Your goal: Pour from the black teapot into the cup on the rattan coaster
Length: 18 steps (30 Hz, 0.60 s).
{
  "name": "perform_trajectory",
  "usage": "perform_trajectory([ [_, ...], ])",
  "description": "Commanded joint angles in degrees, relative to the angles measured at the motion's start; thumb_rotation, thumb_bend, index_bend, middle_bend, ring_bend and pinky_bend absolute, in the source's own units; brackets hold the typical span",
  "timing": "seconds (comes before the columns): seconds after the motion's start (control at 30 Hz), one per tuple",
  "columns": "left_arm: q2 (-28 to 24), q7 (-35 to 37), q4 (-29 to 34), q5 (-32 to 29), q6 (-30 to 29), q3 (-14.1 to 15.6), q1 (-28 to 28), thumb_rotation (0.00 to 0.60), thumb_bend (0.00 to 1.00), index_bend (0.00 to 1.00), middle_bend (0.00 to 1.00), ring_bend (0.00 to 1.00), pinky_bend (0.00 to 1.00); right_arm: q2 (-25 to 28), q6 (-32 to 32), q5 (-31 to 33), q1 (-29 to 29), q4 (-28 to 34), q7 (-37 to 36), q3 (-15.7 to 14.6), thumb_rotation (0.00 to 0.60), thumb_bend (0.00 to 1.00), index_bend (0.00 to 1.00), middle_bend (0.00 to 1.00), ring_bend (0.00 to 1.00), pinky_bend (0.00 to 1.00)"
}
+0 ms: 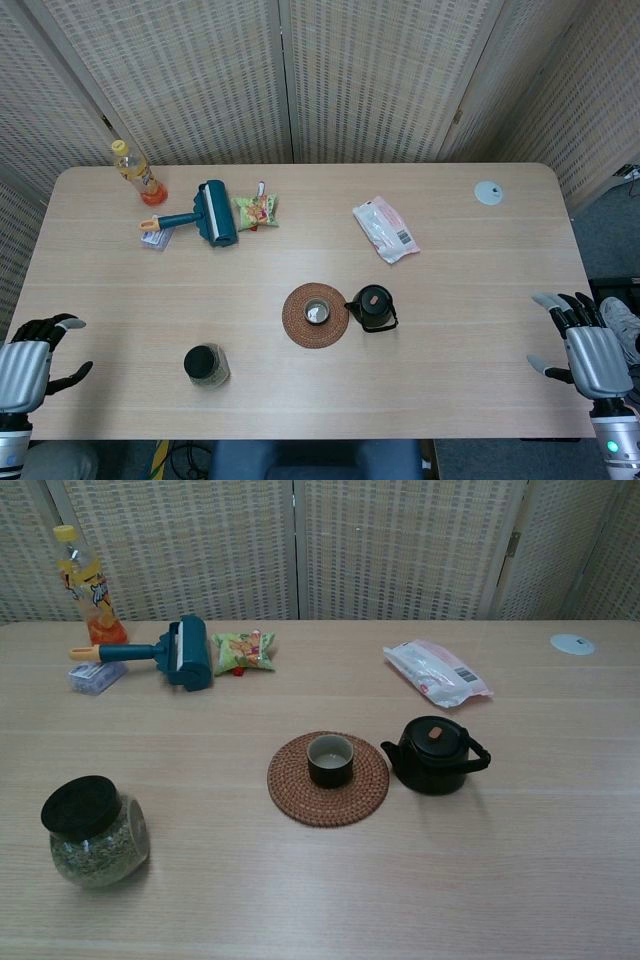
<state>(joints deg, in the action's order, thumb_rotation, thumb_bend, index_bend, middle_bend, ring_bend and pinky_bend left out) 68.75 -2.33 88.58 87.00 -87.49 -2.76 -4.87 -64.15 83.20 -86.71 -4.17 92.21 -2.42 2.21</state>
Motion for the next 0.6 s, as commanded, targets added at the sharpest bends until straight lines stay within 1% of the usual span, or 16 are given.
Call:
perform_trajectory([
  [0.03, 0.06, -0.03, 0.02, 0.00, 0.10, 0.09, 0.01, 0.600, 0.18, 0.33, 0.29, 0.30, 0.22, 0.05, 0.05, 0.06, 0.01, 0.00, -0.05, 0.06, 0.600, 0.05, 0.18, 0.19, 0.12, 0.09],
  [0.33, -0.05, -0.02, 0.04, -0.02, -0.09, 0.15, 0.18, 0.600, 0.18, 0.33, 0.29, 0.30, 0.22, 0.46, -0.02, -0.24, -0.22, 0.39, 0.07, 0.14, 0.600, 0.05, 0.18, 0.19, 0.12, 0.09],
  [0.6, -0.16, 0.08, 0.12, -0.14, -0.19, 0.11, 0.30, 0.600, 0.18, 0.33, 0.29, 0.30, 0.22, 1.43, -2.55, -3.49, -3.10, 2.26, 1.61, 0.02, 0.600, 0.05, 0.18, 0.19, 0.12, 0.09],
])
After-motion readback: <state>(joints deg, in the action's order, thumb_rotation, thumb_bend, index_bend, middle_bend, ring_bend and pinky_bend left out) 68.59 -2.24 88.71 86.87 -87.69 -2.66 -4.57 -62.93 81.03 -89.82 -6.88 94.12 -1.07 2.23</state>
